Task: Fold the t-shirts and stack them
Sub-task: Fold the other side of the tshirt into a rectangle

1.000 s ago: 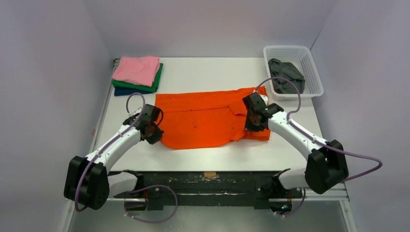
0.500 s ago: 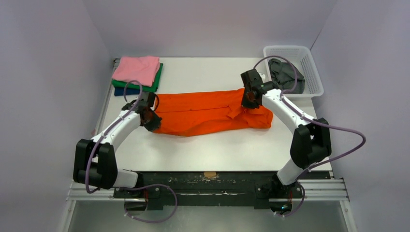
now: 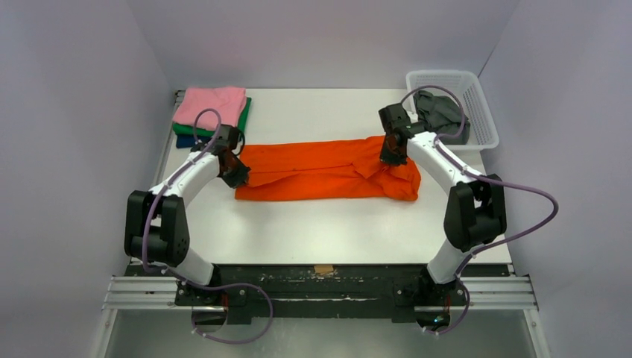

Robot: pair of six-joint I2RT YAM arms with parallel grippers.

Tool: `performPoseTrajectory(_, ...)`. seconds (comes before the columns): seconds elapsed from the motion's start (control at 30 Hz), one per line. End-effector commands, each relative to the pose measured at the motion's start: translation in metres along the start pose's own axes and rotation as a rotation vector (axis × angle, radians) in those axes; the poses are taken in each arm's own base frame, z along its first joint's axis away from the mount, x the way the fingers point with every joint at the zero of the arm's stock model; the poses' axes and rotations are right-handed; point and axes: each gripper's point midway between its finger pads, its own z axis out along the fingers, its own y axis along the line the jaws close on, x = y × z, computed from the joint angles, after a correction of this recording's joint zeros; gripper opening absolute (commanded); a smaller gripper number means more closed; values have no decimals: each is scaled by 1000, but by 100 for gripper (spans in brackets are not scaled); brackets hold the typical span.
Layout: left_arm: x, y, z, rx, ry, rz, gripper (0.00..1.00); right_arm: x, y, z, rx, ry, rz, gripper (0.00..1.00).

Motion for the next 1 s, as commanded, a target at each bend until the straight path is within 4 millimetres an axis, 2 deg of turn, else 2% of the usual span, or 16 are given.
performPoseTrajectory(0.0,-12,-7,-5,4,-22,14,0,-34,2,-12,-24,-100,9,0)
performPoseTrajectory(0.1,-16,-6,-4,-16,-35,15,0,-37,9,-5,-47,-87,-12,0)
performPoseTrajectory(0.27,-23,-9,1,-38,-42,23,0,-45,9,12,-8,-55,-53,0)
performPoseTrajectory(0.33,-26,-9,3,-48,-42,25,13,-49,6,24,9,-38,-64,1)
performPoseTrajectory(0.37,-29,-10,5,-49,-43,23,21,-51,7,29,8,-21,-71,5)
performPoseTrajectory(0.43,-34,-15,3,-40,-43,30,39,-53,14,46,-18,14,-87,35)
performPoseTrajectory(0.5,-41,-18,-4,-29,-53,34,53,-65,21,56,-33,20,-86,46)
performPoseTrajectory(0.53,-44,-21,-9,-19,-64,37,64,-75,25,59,-36,-1,-81,50)
performPoseTrajectory(0.6,-51,-28,-22,18,-83,58,97,-97,32,55,-49,-56,-64,54)
performPoseTrajectory(0.67,-50,-35,-32,53,-70,93,100,-108,38,41,-90,-103,-36,58)
performPoseTrajectory(0.73,-46,-40,-37,96,-56,118,100,-105,38,30,-139,-137,-17,64)
performPoseTrajectory(0.8,-38,-49,-37,159,-44,143,100,-92,34,22,-173,-159,4,70)
performPoseTrajectory(0.97,-20,-87,-33,286,26,238,100,-37,28,21,-265,-104,35,75)
